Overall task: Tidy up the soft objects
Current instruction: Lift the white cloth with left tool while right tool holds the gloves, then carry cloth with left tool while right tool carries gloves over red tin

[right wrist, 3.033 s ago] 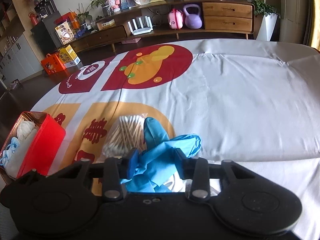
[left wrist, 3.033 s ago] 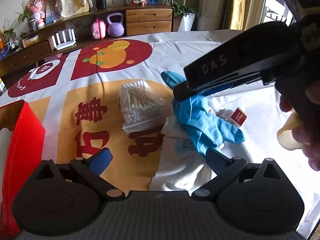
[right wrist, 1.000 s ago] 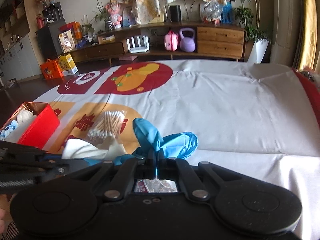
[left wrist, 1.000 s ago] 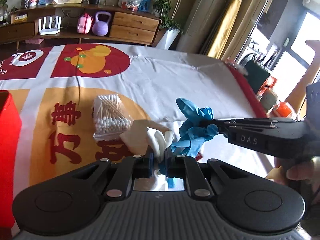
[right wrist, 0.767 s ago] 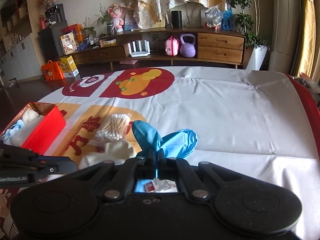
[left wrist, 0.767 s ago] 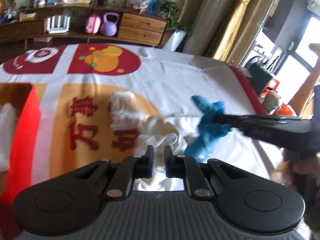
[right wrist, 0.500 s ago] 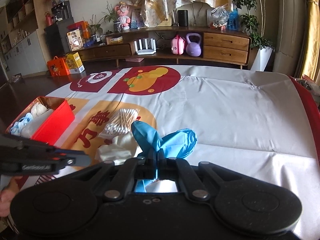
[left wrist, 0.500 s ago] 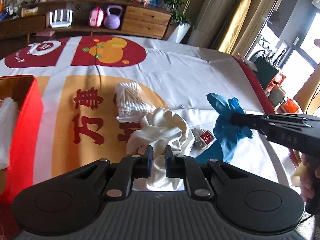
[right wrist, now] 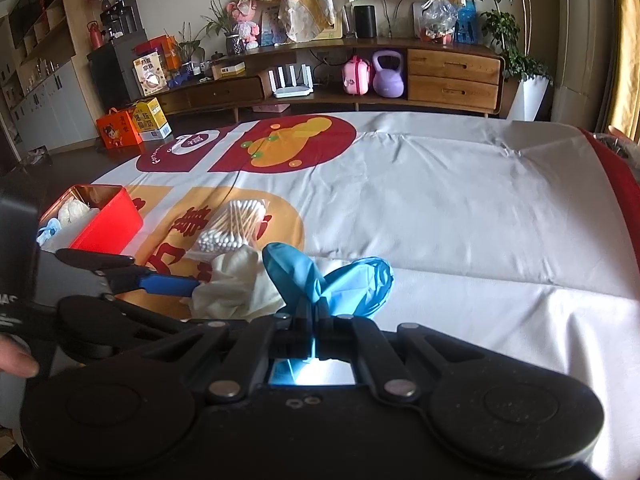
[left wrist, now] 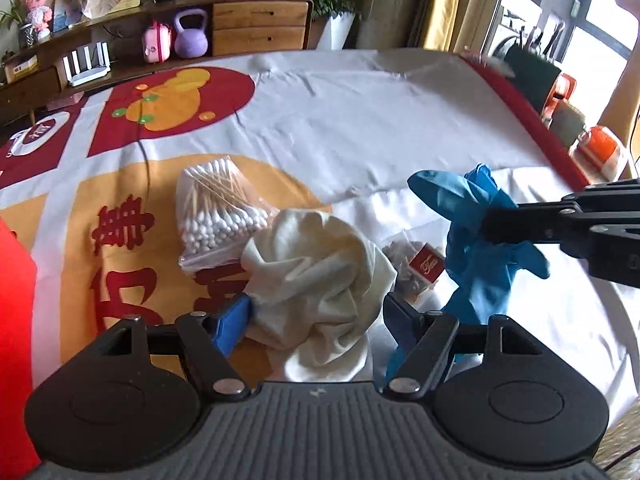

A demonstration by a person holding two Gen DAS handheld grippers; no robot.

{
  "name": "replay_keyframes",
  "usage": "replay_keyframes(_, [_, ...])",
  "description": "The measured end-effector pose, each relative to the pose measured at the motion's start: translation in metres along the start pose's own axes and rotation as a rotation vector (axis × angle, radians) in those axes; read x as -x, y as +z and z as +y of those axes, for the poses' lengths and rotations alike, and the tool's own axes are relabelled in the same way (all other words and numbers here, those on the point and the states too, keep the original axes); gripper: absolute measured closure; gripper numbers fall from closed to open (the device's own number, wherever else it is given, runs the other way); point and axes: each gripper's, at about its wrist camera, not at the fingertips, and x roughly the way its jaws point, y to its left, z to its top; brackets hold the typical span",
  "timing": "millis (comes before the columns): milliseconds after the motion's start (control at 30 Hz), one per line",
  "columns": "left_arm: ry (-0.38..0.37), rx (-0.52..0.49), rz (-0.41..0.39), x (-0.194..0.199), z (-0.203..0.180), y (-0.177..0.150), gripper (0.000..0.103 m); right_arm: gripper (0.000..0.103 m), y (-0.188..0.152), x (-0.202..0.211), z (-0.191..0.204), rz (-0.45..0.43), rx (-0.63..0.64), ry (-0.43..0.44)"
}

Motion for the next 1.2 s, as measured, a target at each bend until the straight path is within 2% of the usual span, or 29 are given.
replay_keyframes(100, [0.001,-0.004,-0.01,-0.004,-0.003,0.0,0.03,0.103,-0.002,-0.003,-0.002,0.006,-0.004,0.004])
replay_keyframes(167, [0.03,-0.042,-0.008,-0.007,-0.009,0.0,0.03,0.103,-0.003,-0.004,-0.002,0.008,-0.004,0.006])
replay_keyframes(233, [0.043,-0.075,-0.005,-0.01,-0.014,-0.001,0.037,0.103,-0.003,-0.005,-0.003,0.01,-0.005,0.007])
replay_keyframes(267, [0.053,-0.088,-0.011,-0.009,-0.016,-0.002,0.046,0.103,-0.004,-0.005,-0.003,0.012,-0.005,0.008])
replay_keyframes(300, [0.059,-0.098,-0.017,-0.009,-0.017,-0.002,0.059,0.103,-0.004,-0.006,-0.003,0.014,-0.006,0.01])
replay_keyframes(367, [0.055,-0.1,-0.022,-0.007,-0.016,-0.002,0.076,0.103,-0.005,-0.006,-0.002,0.02,-0.005,0.01])
replay_keyframes(467, [0.041,-0.083,-0.022,-0.004,-0.013,-0.002,0.089,0.103,-0.005,-0.007,0.001,0.027,-0.001,0.013])
replay_keyframes(700, [0.034,-0.021,-0.035,0.016,0.001,-0.002,0.091,0.103,-0.003,0.001,0.015,0.026,0.007,0.036])
replay_keyframes(1000, [0.013,0.074,-0.075,0.067,0.023,-0.002,0.091,0.103,0.008,0.027,0.047,-0.009,0.034,0.08])
replay_keyframes(1200, [0.028,0.107,-0.097,0.106,0.035,-0.003,0.091,0.103,0.017,0.047,0.074,-0.034,0.066,0.12])
